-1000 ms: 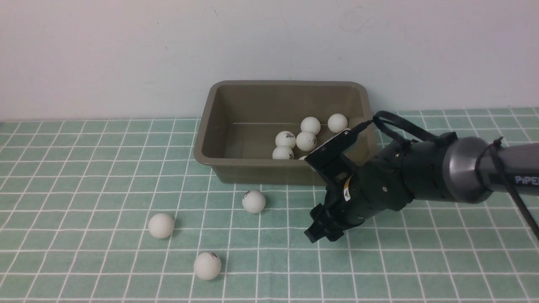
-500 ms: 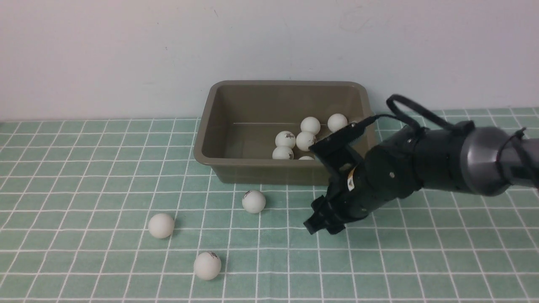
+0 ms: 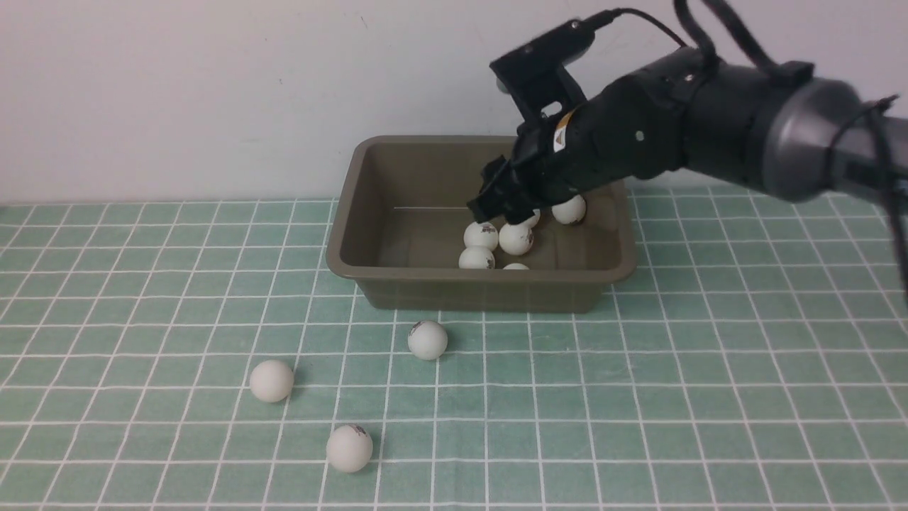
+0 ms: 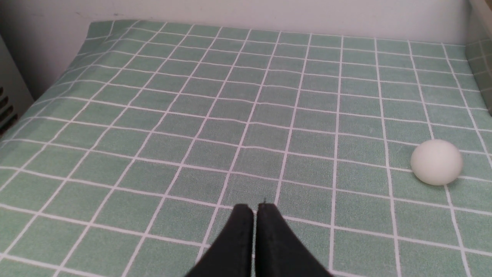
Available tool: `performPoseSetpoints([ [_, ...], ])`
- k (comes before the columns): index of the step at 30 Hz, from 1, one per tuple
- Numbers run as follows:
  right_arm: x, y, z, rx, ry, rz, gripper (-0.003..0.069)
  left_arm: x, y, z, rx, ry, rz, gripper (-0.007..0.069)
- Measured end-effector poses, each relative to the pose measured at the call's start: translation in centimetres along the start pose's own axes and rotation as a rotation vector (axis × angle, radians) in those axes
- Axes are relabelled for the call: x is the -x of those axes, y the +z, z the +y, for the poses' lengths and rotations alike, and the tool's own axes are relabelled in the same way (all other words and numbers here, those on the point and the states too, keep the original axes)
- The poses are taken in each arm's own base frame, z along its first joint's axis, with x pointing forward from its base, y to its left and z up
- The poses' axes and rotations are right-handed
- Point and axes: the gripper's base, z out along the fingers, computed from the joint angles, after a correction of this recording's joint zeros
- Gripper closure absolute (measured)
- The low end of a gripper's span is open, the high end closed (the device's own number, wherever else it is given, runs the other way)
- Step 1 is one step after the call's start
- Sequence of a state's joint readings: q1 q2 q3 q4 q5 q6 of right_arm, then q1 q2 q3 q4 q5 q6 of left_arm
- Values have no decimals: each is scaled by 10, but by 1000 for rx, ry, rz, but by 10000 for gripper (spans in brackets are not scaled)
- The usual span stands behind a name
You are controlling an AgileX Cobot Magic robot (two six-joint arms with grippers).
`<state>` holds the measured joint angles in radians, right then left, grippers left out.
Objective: Put the table tennis balls in the box on the green coffee tablecloth.
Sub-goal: 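Release the ping pong ball into the bin and lift the gripper away, then reach for and grasp a ping pong ball on the table beside the basket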
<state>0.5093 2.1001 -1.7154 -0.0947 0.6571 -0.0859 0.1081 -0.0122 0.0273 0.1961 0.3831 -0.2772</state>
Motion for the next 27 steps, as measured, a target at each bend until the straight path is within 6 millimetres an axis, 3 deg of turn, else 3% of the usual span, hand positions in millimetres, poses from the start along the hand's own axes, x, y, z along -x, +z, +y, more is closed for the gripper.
performPoseSetpoints([
  [6,0,32,-3,-7,-4,88,247,0,0,0,0,0,0,629],
  [9,6,32,-5,-11,-2,78,202,0,0,0,0,0,0,629],
  [14,17,21,-8,-19,2,81,190,0,0,0,0,0,0,629],
  [20,41,-23,-17,-34,16,82,223,0,0,0,0,0,0,629],
  [23,58,-72,-25,-65,14,25,310,0,0,0,0,0,0,629],
  [27,73,-154,-36,-134,-9,-87,540,0,0,0,0,0,0,629],
])
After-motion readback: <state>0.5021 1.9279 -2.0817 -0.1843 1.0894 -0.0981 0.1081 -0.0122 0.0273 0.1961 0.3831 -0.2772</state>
